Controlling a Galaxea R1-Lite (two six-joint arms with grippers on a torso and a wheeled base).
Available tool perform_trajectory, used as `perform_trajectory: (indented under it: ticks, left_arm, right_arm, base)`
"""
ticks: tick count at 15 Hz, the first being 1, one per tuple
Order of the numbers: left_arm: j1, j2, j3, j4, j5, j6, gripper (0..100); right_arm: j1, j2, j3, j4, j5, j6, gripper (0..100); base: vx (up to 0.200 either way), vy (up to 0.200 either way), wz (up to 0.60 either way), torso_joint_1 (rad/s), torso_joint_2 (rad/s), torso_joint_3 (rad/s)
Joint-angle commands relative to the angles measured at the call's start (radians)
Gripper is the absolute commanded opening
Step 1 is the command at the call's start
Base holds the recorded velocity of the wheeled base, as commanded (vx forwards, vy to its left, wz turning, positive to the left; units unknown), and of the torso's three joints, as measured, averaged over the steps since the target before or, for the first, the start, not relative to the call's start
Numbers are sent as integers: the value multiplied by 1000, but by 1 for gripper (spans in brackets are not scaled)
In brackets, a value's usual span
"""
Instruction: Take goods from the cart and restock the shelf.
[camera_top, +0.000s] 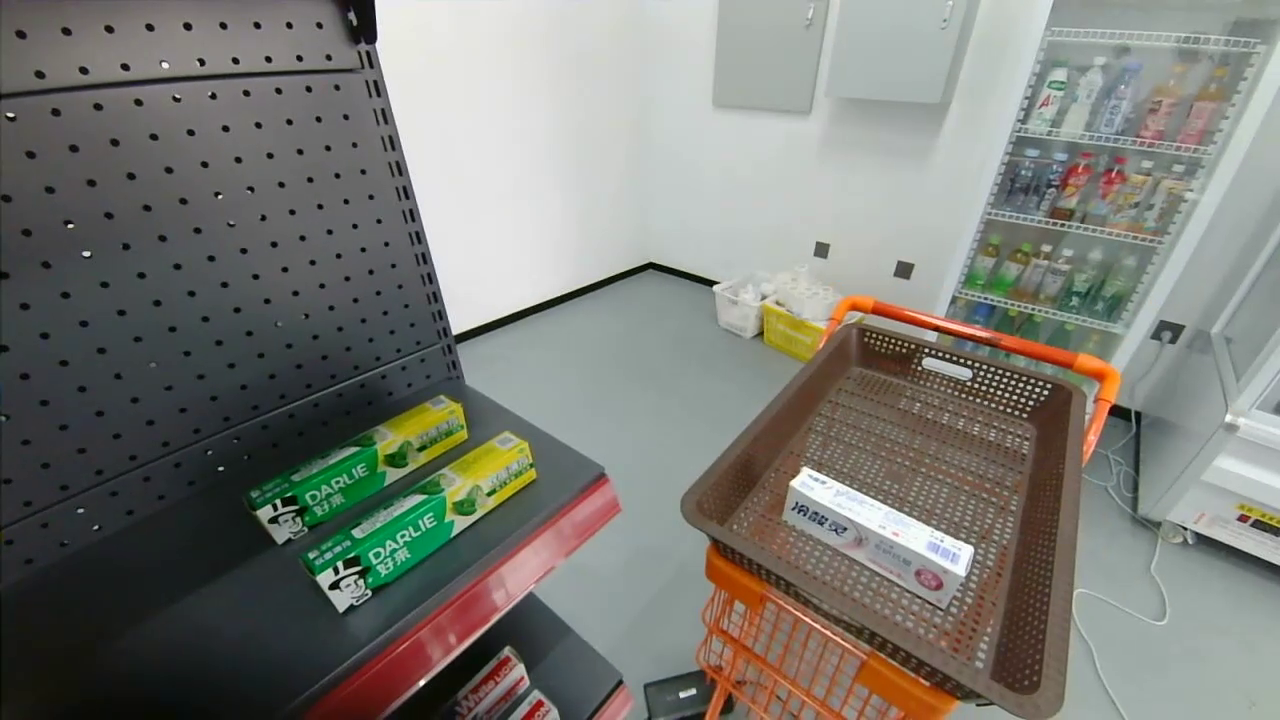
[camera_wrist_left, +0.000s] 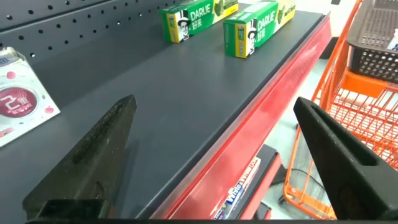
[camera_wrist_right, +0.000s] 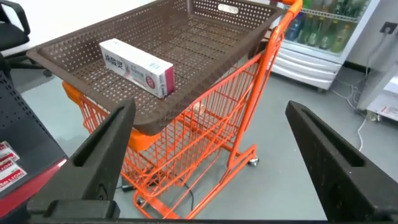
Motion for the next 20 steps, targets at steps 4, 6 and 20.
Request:
perform_trajectory:
  ticks: [4, 6, 20]
  left_arm:
    - [0, 0, 0, 0, 1, -2, 100]
    - [0, 0, 0, 0, 3, -3, 100]
    - [0, 0, 0, 0, 1, -2, 100]
  right_arm:
    - [46, 401, -433, 277, 67, -23, 100]
    - [38, 415, -459, 260, 39, -45, 100]
    - [-72, 1290, -808, 8, 121, -169, 100]
  base:
    - [0, 0, 0, 0, 0, 0]
    - [0, 0, 0, 0, 0, 0]
    - [0, 0, 0, 0, 0, 0]
